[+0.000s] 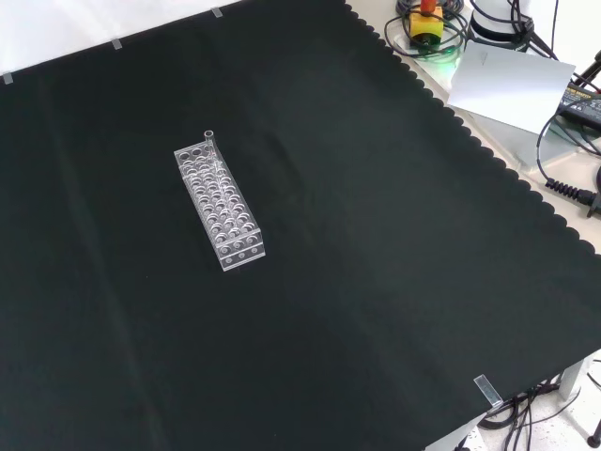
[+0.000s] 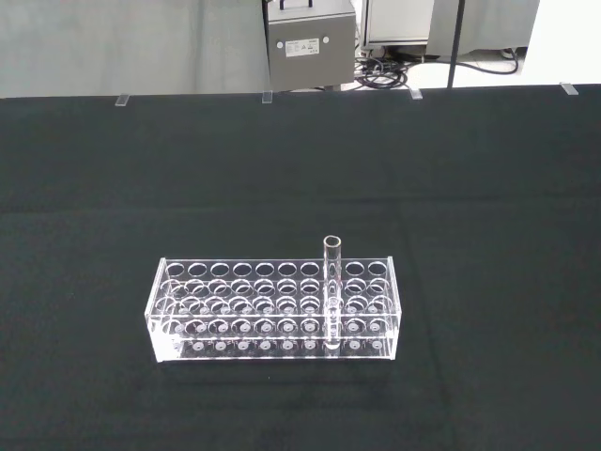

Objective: Pick up the test tube.

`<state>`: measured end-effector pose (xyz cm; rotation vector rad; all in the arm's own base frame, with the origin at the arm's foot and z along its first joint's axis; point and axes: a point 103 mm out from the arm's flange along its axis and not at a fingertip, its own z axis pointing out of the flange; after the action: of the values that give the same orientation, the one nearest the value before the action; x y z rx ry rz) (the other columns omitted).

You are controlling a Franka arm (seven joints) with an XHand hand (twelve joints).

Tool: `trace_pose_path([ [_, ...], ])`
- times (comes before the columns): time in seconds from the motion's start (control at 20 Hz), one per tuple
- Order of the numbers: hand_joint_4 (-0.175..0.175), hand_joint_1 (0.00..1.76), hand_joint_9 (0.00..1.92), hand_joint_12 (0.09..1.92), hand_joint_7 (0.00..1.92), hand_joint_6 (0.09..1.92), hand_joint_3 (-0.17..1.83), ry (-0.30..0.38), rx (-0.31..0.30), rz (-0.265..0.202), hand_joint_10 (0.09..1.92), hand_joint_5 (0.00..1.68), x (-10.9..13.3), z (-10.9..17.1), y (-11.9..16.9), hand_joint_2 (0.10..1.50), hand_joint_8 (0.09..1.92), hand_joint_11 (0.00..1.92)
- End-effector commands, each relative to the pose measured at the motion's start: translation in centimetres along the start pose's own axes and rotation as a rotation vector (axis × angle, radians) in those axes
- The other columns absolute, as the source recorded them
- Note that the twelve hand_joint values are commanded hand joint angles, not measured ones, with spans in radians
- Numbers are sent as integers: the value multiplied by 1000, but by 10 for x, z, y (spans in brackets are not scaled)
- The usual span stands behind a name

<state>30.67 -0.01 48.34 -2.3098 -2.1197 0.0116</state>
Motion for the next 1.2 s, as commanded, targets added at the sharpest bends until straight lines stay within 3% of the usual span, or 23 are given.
trace_pose_path([
  [0.05,23,327,0,784,0,87,473,-9,-6,-1,87,0,0,0,1,756,87,0],
  [0.2,23,319,0,744,0,87,302,-10,15,-7,87,0,0,1,7,845,87,0],
  [0.65,21,320,0,783,0,87,240,-9,30,-60,87,0,14,6,39,877,87,0],
  [0.9,17,331,20,919,12,87,188,-22,58,-96,87,0,24,15,64,900,87,0],
  [1.2,11,356,41,1062,46,87,141,-37,139,-103,87,0,27,37,102,921,87,0],
])
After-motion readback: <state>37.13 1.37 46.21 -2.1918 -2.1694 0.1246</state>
